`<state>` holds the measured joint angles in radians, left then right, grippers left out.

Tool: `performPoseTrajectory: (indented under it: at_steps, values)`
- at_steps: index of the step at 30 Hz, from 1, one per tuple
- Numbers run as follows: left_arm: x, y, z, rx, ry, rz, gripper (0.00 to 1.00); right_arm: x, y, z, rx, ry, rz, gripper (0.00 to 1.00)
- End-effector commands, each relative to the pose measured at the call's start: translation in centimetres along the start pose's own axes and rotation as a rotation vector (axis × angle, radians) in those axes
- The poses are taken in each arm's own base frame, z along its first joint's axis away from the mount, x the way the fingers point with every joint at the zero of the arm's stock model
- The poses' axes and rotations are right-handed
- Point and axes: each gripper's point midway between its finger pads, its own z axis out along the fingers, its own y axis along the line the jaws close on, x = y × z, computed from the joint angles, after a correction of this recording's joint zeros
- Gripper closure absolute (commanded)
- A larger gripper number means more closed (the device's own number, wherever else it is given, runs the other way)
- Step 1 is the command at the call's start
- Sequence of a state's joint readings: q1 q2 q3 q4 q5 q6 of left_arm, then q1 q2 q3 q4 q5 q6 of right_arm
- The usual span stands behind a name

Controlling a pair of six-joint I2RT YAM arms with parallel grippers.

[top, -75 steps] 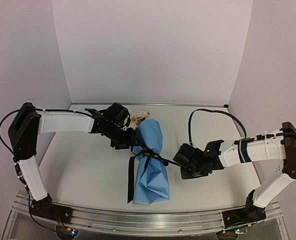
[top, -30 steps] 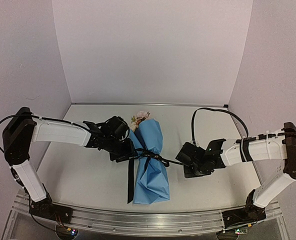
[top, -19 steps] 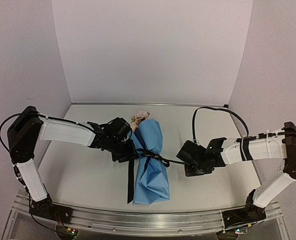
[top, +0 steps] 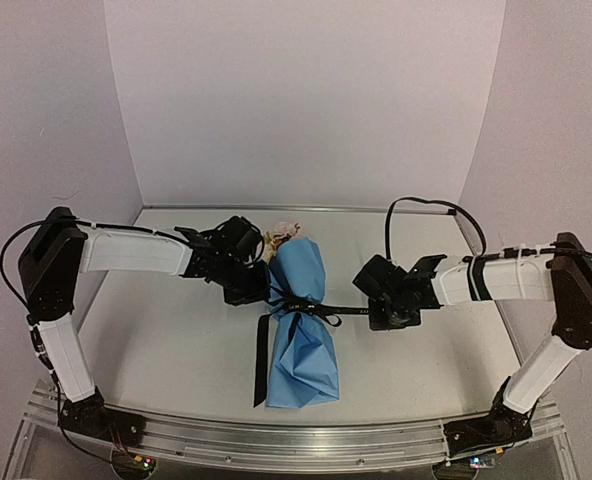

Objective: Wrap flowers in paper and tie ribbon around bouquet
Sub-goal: Tie the half-tied ribbon around the folded bouquet.

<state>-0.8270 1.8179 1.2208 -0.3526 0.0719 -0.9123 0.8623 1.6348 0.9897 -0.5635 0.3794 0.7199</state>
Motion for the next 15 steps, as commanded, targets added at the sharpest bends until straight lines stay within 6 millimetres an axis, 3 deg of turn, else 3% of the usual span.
performPoseTrajectory:
  at_steps: [1, 2, 7, 9, 12, 15]
  values:
    - [-1.7, -1.5, -0.5, 0.004, -0.026, 0.093, 1.00, -2.4, 1.4, -0.5, -0.020, -0.042, -0.017, 0.99]
    - [-1.7, -1.6, -0.5, 0.005, -0.023, 0.100, 1.00, -2.6, 1.5, -0.7, -0.026, -0.047, -0.015, 0.95]
    - [-1.4, -1.8, -0.2, 0.011, -0.007, 0.117, 1.00, -3.4, 0.8, -2.1, -0.046, -0.081, -0.001, 0.59]
    - [-1.3, -1.8, -0.1, 0.014, -0.001, 0.119, 1.00, -3.5, 0.6, -2.9, -0.071, -0.092, 0.008, 0.50]
    - [-1.2, -1.9, 0.0, 0.018, 0.006, 0.120, 1.00, -3.1, 2.0, -4.5, -0.210, -0.091, -0.008, 0.50]
    - [-1.1, -1.9, 0.1, 0.021, 0.008, 0.118, 1.00, -2.5, 5.0, -6.4, -0.392, -0.113, -0.058, 0.56]
